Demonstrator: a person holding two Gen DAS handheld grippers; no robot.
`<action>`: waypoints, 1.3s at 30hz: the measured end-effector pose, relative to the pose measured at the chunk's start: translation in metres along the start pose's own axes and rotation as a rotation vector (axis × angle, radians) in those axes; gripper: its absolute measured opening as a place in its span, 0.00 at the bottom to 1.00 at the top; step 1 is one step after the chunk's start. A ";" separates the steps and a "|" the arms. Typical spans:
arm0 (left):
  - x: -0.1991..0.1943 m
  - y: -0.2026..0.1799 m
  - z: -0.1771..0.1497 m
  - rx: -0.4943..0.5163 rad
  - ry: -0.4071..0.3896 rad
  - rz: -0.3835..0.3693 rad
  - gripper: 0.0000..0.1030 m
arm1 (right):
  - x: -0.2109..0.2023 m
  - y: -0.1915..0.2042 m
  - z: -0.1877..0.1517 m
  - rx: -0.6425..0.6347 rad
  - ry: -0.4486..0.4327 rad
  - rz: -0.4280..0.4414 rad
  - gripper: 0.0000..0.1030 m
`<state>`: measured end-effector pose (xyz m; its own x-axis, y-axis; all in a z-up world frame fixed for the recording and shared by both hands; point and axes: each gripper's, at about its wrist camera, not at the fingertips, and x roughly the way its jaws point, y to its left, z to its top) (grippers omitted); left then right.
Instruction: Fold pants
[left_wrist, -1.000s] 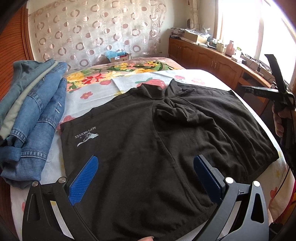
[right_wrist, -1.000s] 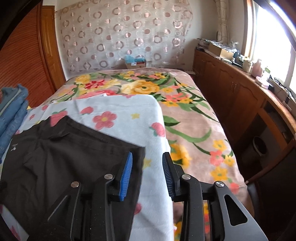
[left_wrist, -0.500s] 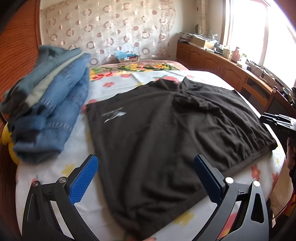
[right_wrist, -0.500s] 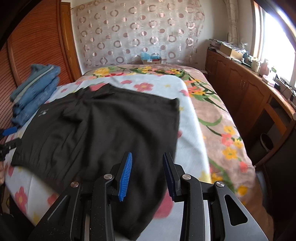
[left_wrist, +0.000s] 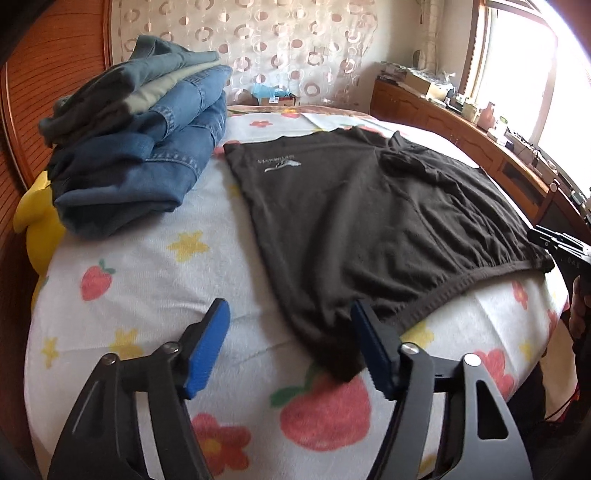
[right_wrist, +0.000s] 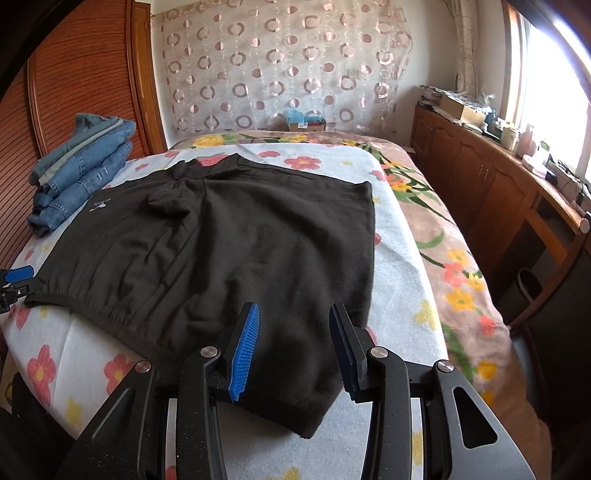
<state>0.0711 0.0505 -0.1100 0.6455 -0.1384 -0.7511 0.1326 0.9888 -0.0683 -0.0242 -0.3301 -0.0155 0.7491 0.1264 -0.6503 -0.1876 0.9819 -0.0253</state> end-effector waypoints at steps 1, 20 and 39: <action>-0.002 0.000 -0.002 0.000 0.000 -0.002 0.62 | -0.001 -0.001 -0.002 0.003 0.003 0.003 0.40; -0.026 -0.026 0.015 0.069 -0.094 -0.040 0.06 | 0.018 0.007 0.012 0.012 0.007 0.021 0.51; -0.030 -0.101 0.072 0.217 -0.161 -0.162 0.05 | 0.015 0.006 0.008 0.052 -0.035 0.045 0.53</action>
<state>0.0921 -0.0495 -0.0335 0.7116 -0.3169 -0.6270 0.3894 0.9208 -0.0235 -0.0091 -0.3212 -0.0189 0.7624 0.1750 -0.6230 -0.1892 0.9810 0.0440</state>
